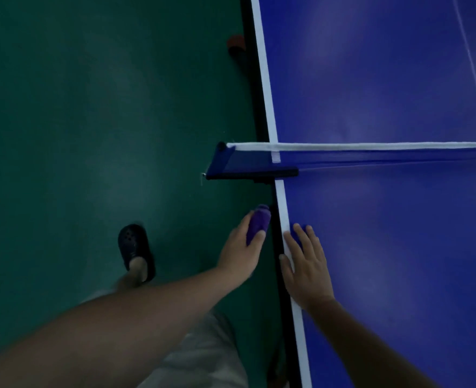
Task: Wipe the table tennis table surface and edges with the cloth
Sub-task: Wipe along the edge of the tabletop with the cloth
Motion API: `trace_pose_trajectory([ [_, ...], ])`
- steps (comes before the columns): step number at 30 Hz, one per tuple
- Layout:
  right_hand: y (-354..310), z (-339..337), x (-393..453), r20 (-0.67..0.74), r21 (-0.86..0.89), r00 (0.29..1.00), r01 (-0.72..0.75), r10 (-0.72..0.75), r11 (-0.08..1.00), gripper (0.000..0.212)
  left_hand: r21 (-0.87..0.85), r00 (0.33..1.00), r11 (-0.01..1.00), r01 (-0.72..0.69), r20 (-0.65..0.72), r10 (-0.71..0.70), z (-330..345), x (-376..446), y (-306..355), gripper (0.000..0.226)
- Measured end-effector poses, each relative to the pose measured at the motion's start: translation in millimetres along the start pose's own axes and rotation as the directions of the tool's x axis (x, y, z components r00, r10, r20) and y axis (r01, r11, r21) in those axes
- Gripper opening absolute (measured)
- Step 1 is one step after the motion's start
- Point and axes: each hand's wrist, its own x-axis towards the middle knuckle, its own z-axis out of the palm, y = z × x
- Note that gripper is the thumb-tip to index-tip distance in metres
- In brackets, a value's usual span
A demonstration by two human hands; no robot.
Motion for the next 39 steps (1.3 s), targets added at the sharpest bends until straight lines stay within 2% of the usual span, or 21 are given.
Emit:
trace_pose_trajectory([
  [3,-38,0,-2,0.016,0.045,0.99,-0.141,0.141,0.989,0.06,0.047,0.999,0.998,0.036,-0.008,-0.036,-59,-3,-13,0.049],
  [5,-69,2,0,0.041,0.043,0.986,-0.161,0.159,0.986,0.06,0.097,0.997,0.993,0.065,-0.057,-0.06,-105,0,-22,0.049],
  [13,-211,18,60,0.174,0.115,0.984,0.006,-0.026,0.993,0.052,0.177,0.963,0.967,0.184,-0.229,-0.141,-259,18,-13,0.065],
  [16,-257,11,102,0.22,0.139,0.972,0.052,-0.082,0.989,0.057,0.169,0.95,0.963,0.21,-0.27,-0.16,-289,28,6,0.074],
  [18,-276,5,124,0.201,0.156,0.974,0.074,-0.105,0.985,0.058,0.144,0.948,0.969,0.199,-0.28,-0.153,-293,32,19,0.079],
  [23,-307,-31,193,0.164,0.18,0.971,0.144,-0.174,0.973,0.059,0.036,0.941,0.994,0.1,-0.329,-0.083,-294,50,63,0.065],
  [25,-304,-49,220,0.196,0.172,0.962,0.159,-0.192,0.972,0.059,-0.049,0.94,0.998,0.048,-0.336,-0.062,-285,59,79,0.057],
  [28,-272,-76,259,0.281,0.082,0.917,0.273,-0.285,0.959,0.061,-0.169,0.937,0.986,-0.007,-0.345,-0.053,-264,77,99,0.053],
  [33,-157,-109,322,0.344,0.011,0.909,0.246,-0.235,0.969,0.061,-0.258,0.961,0.966,-0.003,-0.269,-0.069,-208,123,129,0.06],
  [39,-22,-97,350,0.38,-0.134,0.9,0.281,-0.213,0.95,0.064,-0.298,0.982,0.952,0.064,-0.154,-0.114,-132,180,150,0.071],
])
